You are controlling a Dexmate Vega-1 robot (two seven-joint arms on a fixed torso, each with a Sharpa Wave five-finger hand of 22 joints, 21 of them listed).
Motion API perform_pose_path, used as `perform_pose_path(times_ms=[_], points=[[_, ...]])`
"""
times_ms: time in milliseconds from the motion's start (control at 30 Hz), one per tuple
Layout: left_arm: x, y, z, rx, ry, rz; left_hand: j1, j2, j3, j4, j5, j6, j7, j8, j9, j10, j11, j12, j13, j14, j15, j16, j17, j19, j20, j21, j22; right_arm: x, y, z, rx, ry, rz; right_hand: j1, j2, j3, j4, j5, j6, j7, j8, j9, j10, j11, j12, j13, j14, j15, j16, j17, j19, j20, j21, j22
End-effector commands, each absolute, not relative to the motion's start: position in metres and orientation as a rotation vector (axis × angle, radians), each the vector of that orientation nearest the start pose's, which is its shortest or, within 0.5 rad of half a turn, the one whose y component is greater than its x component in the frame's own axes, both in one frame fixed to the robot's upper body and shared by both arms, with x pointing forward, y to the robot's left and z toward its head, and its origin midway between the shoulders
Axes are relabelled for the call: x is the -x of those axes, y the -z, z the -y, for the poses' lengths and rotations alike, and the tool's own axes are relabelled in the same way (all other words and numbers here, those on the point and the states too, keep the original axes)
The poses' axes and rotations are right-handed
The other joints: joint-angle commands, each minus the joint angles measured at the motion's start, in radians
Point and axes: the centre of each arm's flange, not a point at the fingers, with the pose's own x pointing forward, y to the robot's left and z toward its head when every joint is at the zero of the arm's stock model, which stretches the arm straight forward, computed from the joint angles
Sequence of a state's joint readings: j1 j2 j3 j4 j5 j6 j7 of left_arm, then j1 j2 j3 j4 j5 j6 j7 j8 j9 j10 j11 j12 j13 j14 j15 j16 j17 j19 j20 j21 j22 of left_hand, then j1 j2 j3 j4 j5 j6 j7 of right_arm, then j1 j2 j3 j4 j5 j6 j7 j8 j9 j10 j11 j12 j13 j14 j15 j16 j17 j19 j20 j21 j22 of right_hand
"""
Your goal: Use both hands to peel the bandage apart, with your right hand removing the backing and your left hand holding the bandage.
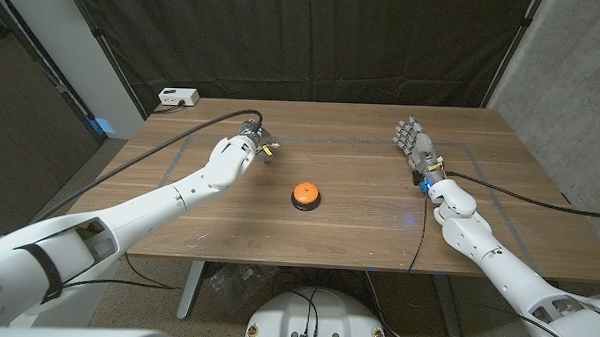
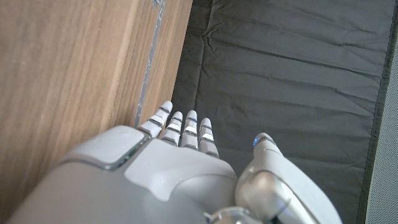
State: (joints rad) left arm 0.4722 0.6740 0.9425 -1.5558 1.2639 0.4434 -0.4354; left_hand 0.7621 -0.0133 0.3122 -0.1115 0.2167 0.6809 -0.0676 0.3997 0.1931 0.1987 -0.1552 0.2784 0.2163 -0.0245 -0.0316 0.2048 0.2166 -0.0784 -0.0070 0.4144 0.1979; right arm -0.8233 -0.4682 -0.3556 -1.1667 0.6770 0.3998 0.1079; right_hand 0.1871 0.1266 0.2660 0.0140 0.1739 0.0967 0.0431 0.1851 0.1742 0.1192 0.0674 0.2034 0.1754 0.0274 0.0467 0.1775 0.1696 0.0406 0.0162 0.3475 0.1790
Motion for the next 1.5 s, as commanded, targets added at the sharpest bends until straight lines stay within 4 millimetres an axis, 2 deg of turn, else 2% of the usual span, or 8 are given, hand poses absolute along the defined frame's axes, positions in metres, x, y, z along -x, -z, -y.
perform_pose_path(times_ms=[33,167,433,567,767,1000,1100,1500], points=[[-0.669,-0.029,-0.193,-2.155,-0.237,0.217,0.02,0.009,0.012,0.0,-0.006,0.042,0.003,0.016,0.002,0.018,-0.003,0.008,0.002,0.015,-0.053,0.004,0.0,0.007,-0.004,0.008,0.001,-0.664,0.043,0.307,-0.085,-0.197,0.627,-0.008,-0.004,-0.005,0.001,0.007,0.007,-0.002,0.003,0.005,0.008,0.0,0.003,0.004,0.007,0.008,0.007,0.004,0.008,0.0,-0.001,0.006],[-0.673,-0.028,-0.194,-2.146,-0.207,0.183,0.033,0.02,0.02,-0.003,-0.011,0.034,0.028,0.005,-0.001,0.027,-0.002,0.01,0.0,0.021,-0.058,0.001,-0.002,0.01,-0.01,0.009,0.001,-0.665,0.042,0.307,-0.083,-0.196,0.63,-0.012,-0.005,-0.007,0.003,0.007,0.008,-0.002,0.003,0.005,0.007,-0.001,0.002,0.004,0.01,0.01,0.007,0.004,0.01,0.001,-0.001,0.006],[-0.682,-0.025,-0.2,-2.086,-0.115,0.108,-0.028,0.057,0.01,0.04,-0.022,-0.207,0.139,-0.145,-0.003,-0.072,0.053,-0.025,-0.001,-0.055,-0.023,-0.02,0.0,-0.038,-0.005,-0.006,0.005,-0.663,0.042,0.31,-0.066,-0.193,0.624,-0.017,-0.007,-0.009,0.006,0.008,0.013,-0.005,0.005,0.005,0.011,0.001,0.003,0.004,0.013,0.012,0.008,0.004,0.013,0.001,-0.002,0.006],[-0.677,-0.031,-0.201,-2.073,-0.134,0.136,-0.042,0.043,-0.001,0.04,-0.02,-0.227,0.067,-0.147,0.01,-0.094,0.081,-0.031,0.005,-0.057,0.017,-0.014,0.002,-0.04,0.018,-0.004,0.007,-0.663,0.041,0.31,-0.069,-0.193,0.626,-0.019,-0.007,-0.009,0.007,0.009,0.031,-0.004,0.01,0.005,0.021,-0.002,0.007,0.004,0.018,0.013,0.007,0.003,0.014,0.0,-0.004,0.006],[-0.687,-0.04,-0.209,-1.989,-0.045,0.087,-0.068,0.099,0.013,0.065,-0.022,-0.34,0.138,-0.184,0.021,-0.15,0.131,-0.044,0.014,-0.114,0.049,-0.02,0.006,-0.096,0.043,-0.015,0.015,-0.664,0.039,0.308,-0.066,-0.193,0.637,-0.02,-0.009,-0.009,0.008,0.01,0.035,-0.003,0.011,0.005,0.025,-0.003,0.007,0.004,0.025,0.013,0.008,0.003,0.018,0.002,-0.005,0.006],[-0.696,-0.036,-0.207,-2.023,-0.022,0.061,-0.053,0.152,0.059,0.054,-0.024,-0.178,0.203,-0.132,0.015,-0.156,0.124,-0.033,0.015,-0.133,0.033,-0.014,0.005,-0.11,0.031,-0.008,0.021,-0.665,0.038,0.308,-0.068,-0.178,0.646,-0.023,-0.011,-0.011,0.009,0.01,0.036,-0.003,0.01,0.005,0.025,-0.003,0.007,0.004,0.03,0.011,0.009,0.002,0.022,0.002,-0.006,0.006],[-0.696,-0.035,-0.204,-2.048,-0.047,0.093,-0.028,0.132,0.085,0.014,-0.032,-0.021,0.179,-0.091,0.007,-0.087,0.088,0.004,0.011,-0.088,0.0,-0.003,-0.003,-0.064,0.008,0.023,0.023,-0.666,0.036,0.307,-0.066,-0.177,0.648,-0.025,-0.013,-0.012,0.01,0.01,0.035,-0.004,0.009,0.005,0.026,-0.004,0.007,0.004,0.032,0.012,0.009,0.002,0.023,0.001,-0.006,0.006],[-0.693,-0.03,-0.203,-2.111,-0.134,0.119,0.034,0.118,0.127,-0.038,-0.035,0.122,0.151,-0.072,-0.004,0.008,0.038,0.044,0.0,0.002,-0.046,0.004,-0.014,0.011,-0.024,0.07,0.022,-0.665,0.036,0.306,-0.057,-0.176,0.654,-0.029,-0.016,-0.014,0.012,0.011,0.035,-0.006,0.007,0.005,0.026,-0.003,0.006,0.004,0.036,0.012,0.008,0.002,0.029,0.001,-0.007,0.006]])
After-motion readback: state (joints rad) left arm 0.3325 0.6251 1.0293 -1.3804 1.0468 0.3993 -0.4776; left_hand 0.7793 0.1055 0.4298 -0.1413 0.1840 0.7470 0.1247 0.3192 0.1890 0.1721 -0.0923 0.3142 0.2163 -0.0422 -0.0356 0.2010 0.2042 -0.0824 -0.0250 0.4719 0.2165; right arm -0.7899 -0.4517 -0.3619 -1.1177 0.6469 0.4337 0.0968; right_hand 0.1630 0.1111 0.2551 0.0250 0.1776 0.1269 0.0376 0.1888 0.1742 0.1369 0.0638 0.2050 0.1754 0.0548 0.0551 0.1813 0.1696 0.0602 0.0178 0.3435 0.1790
